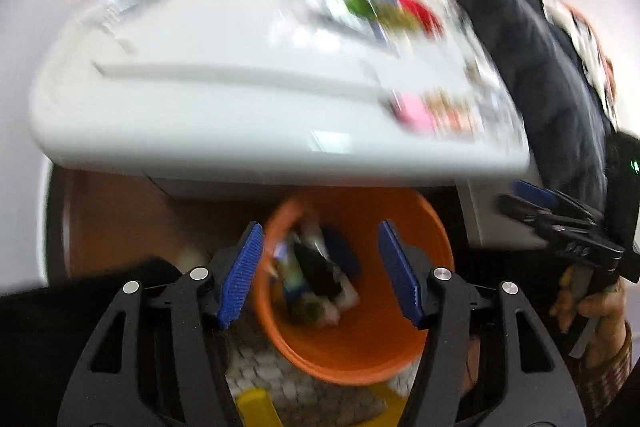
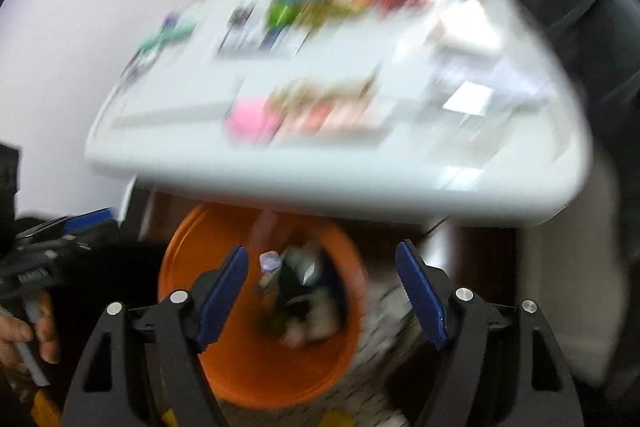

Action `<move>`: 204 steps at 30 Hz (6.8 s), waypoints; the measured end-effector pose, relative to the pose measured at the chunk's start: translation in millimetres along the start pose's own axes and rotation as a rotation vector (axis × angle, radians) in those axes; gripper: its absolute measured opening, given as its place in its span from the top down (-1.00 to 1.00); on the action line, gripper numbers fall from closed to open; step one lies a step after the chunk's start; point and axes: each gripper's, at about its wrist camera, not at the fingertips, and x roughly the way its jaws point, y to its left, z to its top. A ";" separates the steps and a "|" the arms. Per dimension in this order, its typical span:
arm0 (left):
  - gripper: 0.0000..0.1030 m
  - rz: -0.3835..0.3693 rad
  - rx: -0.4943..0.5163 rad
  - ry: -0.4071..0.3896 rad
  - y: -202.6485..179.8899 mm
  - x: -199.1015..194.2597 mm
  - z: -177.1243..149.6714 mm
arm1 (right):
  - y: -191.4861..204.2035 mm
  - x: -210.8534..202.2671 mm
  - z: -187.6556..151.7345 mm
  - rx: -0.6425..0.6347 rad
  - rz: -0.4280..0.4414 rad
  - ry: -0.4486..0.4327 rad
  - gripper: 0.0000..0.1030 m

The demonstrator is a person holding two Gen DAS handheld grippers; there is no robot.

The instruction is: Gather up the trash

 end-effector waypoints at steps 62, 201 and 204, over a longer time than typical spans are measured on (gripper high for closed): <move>0.49 0.041 0.250 -0.152 1.7 8.9 159.9 | 44.6 61.2 152.7 -0.304 -0.047 -0.108 -0.71; -0.18 -0.030 0.140 -0.080 -45.1 35.8 104.8 | -91.6 22.0 149.3 -0.250 -0.262 -0.141 -0.66; -0.19 0.028 0.110 -0.117 -12.3 11.6 128.5 | -98.1 16.9 153.3 -0.216 -0.295 -0.164 -0.74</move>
